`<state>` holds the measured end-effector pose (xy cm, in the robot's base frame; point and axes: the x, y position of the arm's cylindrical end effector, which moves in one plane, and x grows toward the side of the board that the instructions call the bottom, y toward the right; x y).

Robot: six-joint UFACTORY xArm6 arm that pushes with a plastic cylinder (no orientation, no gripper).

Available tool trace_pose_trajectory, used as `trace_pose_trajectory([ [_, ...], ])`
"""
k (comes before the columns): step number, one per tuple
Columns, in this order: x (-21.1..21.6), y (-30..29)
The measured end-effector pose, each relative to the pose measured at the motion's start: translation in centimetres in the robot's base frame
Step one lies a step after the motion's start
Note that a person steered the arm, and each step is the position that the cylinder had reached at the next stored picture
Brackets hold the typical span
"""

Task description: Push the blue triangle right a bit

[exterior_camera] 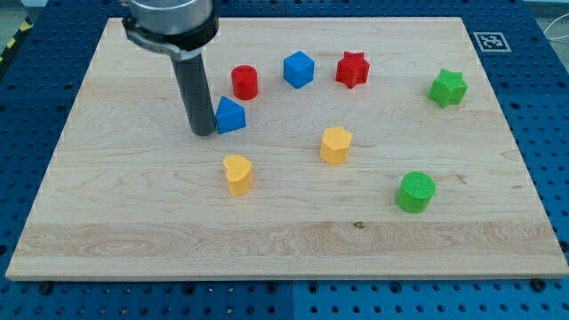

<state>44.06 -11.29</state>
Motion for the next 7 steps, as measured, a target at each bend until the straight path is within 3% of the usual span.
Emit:
trace_pose_trajectory([
  [2,2.0,0.0],
  [7,-1.8,0.2],
])
